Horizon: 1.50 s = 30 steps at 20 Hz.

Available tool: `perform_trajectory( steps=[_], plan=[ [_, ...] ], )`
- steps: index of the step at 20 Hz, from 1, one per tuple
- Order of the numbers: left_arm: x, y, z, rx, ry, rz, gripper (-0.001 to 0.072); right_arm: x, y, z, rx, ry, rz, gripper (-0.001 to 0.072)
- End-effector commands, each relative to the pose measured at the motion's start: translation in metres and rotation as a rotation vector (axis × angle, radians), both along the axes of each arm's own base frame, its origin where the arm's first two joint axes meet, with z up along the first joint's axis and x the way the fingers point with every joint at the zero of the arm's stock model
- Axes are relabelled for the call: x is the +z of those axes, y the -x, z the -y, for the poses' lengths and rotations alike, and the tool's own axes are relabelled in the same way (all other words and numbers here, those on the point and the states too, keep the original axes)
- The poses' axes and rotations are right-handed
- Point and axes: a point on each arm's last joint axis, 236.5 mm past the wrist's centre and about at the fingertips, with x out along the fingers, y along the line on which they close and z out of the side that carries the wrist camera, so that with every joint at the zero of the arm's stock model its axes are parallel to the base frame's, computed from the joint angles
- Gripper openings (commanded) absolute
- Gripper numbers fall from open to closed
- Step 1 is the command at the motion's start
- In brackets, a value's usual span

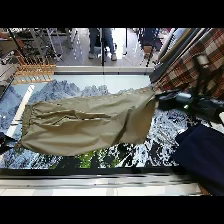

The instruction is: Fold the clothes and pants, and hang the long-sleeved shirts on hangers.

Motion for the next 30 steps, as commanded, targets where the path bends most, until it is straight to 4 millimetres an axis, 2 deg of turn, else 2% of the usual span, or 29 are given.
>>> perform_trajectory(
  steps=[1,3,4,5,6,7,9,12,14,17,19,21,23,27,29,30],
  plan=[
    [-0.002,-0.002,-0.004,0.015,-0.013,0.007,0.0425,-0.049,-0.059,0.088,-0.257,0.041,-0.089,0.0015],
    [-0.002,-0.001,-0.004,0.015,-0.013,0.005,0.0425,-0.144,-0.099,0.139,-0.337,0.068,-0.259,0.0016],
    [-0.004,0.001,-0.005,0.022,-0.017,-0.010,0.0425,-0.183,-0.109,0.165,-0.384,0.063,-0.320,0.0021],
    [-0.008,0.007,-0.008,0.025,-0.030,-0.039,0.0426,-0.219,-0.112,0.189,-0.434,0.025,-0.391,0.0207],
    [-0.013,0.015,-0.013,0.027,-0.052,-0.078,0.0428,-0.247,-0.105,0.204,-0.470,-0.040,-0.470,0.0488],
    [-0.018,0.022,-0.017,0.031,-0.071,-0.116,0.0429,-0.266,-0.092,0.214,-0.490,-0.125,-0.552,0.0584],
    [-0.024,0.029,-0.022,0.051,-0.087,-0.147,0.0454,-0.277,-0.064,0.219,-0.434,-0.233,-0.644,0.0584],
    [-0.037,0.029,-0.021,0.104,-0.086,-0.142,0.0453,-0.288,-0.016,0.213,-0.376,-0.332,-0.758,0.0582],
    [-0.046,0.029,-0.020,0.150,-0.097,-0.128,0.0454,-0.300,0.014,0.193,-0.301,-0.314,-0.806,0.0564],
    [-0.048,0.015,-0.018,0.222,-0.076,-0.065,0.0453,-0.302,0.033,0.158,-0.156,-0.206,-0.798,0.0551],
    [-0.050,0.005,-0.028,0.299,-0.081,-0.025,0.0454,-0.296,0.029,0.144,-0.091,-0.087,-0.769,0.0538],
    [-0.053,-0.002,-0.041,0.395,-0.094,0.000,0.0454,-0.297,0.018,0.129,-0.041,0.043,-0.720,0.0538],
    [-0.056,-0.008,-0.044,0.450,-0.086,0.031,0.0454,-0.301,0.003,0.111,0.017,0.193,-0.661,0.0538],
    [-0.071,-0.016,-0.036,0.504,0.010,0.027,0.0453,-0.304,-0.030,0.072,0.097,0.452,-0.510,0.0539],
    [-0.079,-0.020,-0.033,0.521,0.048,0.022,0.0445,-0.317,-0.032,0.056,0.142,0.508,-0.523,0.0539],
    [-0.081,-0.022,-0.033,0.532,0.061,0.024,0.0418,-0.326,-0.033,0.052,0.152,0.529,-0.535,0.0538]
  ],
)
